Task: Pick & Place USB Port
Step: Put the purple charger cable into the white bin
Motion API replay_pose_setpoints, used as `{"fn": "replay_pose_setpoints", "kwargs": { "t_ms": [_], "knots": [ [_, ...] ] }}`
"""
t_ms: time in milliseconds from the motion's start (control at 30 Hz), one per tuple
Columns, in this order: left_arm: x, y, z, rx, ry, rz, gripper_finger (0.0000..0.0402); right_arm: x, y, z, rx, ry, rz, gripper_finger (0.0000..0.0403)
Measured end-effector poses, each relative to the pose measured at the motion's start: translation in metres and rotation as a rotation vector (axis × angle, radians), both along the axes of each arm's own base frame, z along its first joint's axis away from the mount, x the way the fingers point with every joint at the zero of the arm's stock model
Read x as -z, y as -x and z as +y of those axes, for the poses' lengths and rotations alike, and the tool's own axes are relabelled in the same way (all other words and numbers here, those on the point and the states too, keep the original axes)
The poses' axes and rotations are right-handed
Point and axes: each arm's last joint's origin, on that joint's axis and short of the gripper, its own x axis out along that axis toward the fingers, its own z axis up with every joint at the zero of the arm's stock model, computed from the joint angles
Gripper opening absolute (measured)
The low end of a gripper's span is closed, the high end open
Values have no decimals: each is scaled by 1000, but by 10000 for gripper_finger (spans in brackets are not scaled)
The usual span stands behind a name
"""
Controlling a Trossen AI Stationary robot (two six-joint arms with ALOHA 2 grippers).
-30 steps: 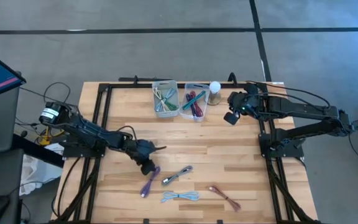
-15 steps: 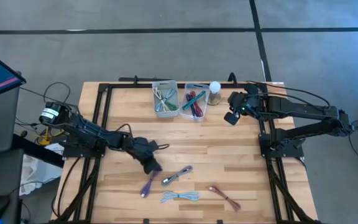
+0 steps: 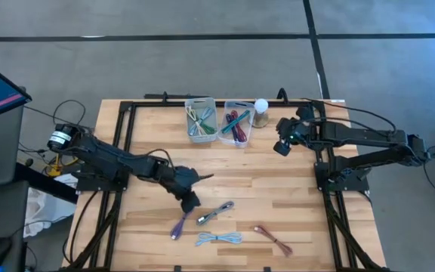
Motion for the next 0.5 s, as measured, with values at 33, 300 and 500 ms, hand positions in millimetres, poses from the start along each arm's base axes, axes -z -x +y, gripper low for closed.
{"fn": "replay_pose_setpoints", "kwargs": {
  "t_ms": [33,300,500],
  "knots": [
    [0,3,0,-8,-30,52,56,6,1,-1,4,-2,9,92],
    [0,12,-7,-170,-187,151,6,20,-2,-6,-15,34,-11,92],
    [7,15,-15,-222,-198,200,5,15,-6,-11,-27,75,-49,92]
  ]
}}
